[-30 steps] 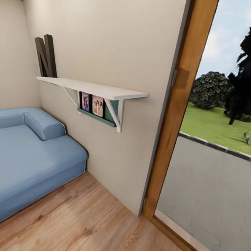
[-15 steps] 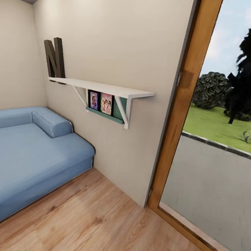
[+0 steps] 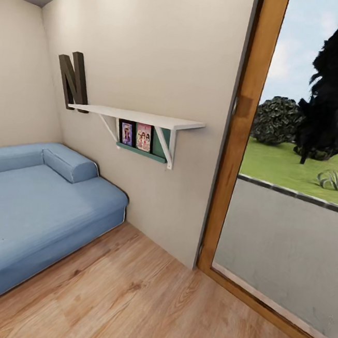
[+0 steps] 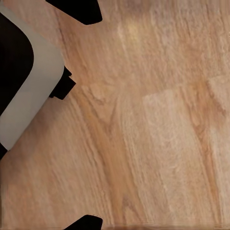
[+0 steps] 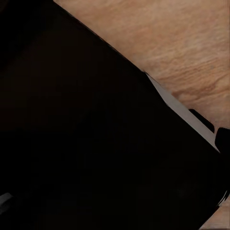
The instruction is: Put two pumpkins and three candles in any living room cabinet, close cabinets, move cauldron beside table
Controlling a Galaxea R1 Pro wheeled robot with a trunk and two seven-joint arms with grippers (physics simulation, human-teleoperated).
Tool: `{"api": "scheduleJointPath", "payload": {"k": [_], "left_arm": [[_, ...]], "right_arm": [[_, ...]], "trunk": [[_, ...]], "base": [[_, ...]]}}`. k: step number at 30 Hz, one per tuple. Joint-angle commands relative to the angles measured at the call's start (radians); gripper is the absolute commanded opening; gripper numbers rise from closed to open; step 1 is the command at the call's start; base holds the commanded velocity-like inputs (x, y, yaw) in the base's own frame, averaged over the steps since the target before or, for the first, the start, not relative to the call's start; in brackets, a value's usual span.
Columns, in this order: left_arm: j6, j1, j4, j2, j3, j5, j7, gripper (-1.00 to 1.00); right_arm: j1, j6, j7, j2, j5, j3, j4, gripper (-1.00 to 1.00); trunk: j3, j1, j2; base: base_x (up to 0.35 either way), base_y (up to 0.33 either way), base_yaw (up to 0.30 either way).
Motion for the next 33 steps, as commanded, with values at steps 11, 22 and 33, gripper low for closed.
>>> {"api": "scheduleJointPath", "payload": {"k": [11, 22, 33], "left_arm": [[-0.002, 0.0, -0.001, 0.0, 0.0, -0.002, 0.004, 1.0], [-0.002, 0.0, -0.001, 0.0, -0.002, -0.003, 0.004, 1.0], [-0.002, 0.0, -0.001, -0.002, -0.003, -0.003, 0.004, 1.0]], "right_arm": [[-0.001, -0.006, 0.003, 0.0, 0.011, -0.007, 0.001, 1.0], [-0.001, -0.007, 0.003, 0.0, 0.011, -0.007, 0.001, 1.0], [-0.001, -0.007, 0.003, 0.0, 0.011, -0.007, 0.001, 1.0]], "trunk": [[-0.001, 0.0, -0.001], [-0.001, 0.0, -0.001], [-0.001, 0.0, -0.001]], "base": [[-0.001, 0.0, -0.292], [-0.187, -0.051, -0.297], [-0.311, -0.143, -0.292]]}}
